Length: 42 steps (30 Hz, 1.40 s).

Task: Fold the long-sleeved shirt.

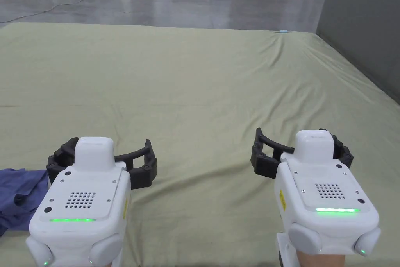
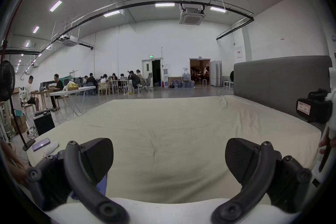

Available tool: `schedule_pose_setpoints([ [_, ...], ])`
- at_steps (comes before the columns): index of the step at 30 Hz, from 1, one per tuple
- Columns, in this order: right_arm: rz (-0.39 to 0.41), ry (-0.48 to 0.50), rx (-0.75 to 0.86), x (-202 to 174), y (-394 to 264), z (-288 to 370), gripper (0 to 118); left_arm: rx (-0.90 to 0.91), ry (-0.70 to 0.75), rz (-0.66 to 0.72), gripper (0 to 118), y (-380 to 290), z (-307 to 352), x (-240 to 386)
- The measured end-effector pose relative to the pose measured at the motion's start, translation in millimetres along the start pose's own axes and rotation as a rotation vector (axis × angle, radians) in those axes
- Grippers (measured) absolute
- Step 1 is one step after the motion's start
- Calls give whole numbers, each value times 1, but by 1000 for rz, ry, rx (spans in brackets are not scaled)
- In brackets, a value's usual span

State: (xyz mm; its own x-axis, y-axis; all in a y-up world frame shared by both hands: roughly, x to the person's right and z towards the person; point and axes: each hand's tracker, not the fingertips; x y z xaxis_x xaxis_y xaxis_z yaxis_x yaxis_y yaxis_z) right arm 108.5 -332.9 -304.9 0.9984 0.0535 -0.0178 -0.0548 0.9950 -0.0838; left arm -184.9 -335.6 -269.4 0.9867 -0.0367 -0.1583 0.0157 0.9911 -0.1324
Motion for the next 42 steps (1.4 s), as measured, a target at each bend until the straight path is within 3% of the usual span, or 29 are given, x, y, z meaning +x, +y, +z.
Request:
schedule_pose_setpoints([
  [6,-63,-47,-78,7,7,-2,109,3,4,4,118,-1,0,0],
  [9,-86,-23,-68,11,9,-2,109,6,-4,-8,118,0,0,2],
  [17,26,-13,-46,1,11,0,109,6,-10,-15,118,1,-3,2],
  [31,55,-31,-31,-2,11,-1,109,-11,-32,-11,118,-1,-7,1],
  [37,0,6,-34,-1,18,-3,109,-8,-37,-24,118,3,-9,2],
  [42,2,-11,-27,0,19,-2,109,-3,-42,-30,118,6,-7,3],
])
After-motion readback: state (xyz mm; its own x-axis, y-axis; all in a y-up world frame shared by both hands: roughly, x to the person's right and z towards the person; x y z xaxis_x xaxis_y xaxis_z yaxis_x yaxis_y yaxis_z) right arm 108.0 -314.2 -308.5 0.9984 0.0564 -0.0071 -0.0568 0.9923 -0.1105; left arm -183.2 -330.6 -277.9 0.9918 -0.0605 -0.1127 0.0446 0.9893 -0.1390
